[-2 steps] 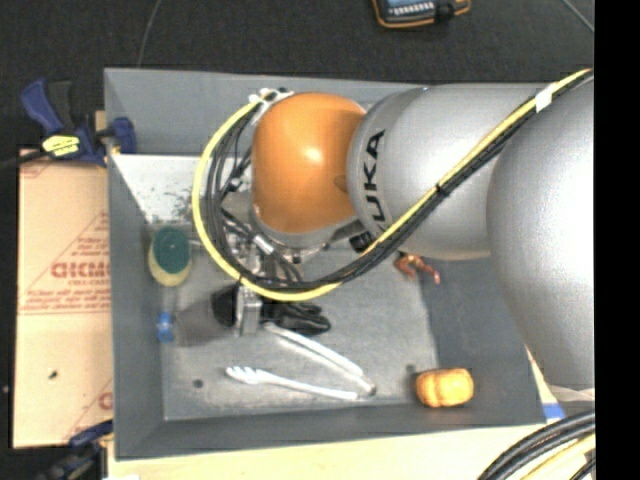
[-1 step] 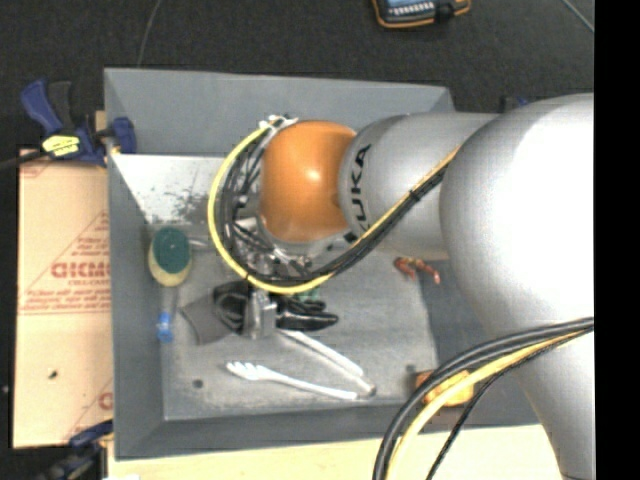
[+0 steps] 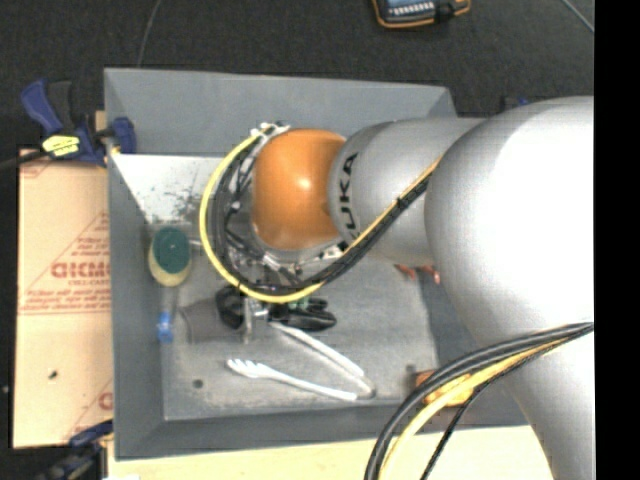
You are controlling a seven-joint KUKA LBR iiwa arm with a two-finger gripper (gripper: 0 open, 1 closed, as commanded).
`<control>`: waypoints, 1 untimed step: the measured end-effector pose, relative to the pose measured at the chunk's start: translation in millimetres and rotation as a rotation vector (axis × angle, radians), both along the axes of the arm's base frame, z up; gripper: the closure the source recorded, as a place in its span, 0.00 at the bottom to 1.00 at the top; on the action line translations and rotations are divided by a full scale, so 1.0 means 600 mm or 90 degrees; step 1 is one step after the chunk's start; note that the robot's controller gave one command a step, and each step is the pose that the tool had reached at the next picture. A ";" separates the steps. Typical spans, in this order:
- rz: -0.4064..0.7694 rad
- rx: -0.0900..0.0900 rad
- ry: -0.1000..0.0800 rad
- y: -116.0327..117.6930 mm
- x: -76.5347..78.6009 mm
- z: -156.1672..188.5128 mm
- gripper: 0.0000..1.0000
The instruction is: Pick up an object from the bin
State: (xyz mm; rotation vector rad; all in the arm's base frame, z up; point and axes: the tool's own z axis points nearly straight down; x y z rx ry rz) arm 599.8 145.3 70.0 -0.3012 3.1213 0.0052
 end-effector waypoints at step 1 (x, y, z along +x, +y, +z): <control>-0.042 -0.002 0.000 -0.164 -0.044 0.052 0.00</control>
Offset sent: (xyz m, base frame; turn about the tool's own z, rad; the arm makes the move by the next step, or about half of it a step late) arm -0.0073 -0.0393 0.0000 0.1071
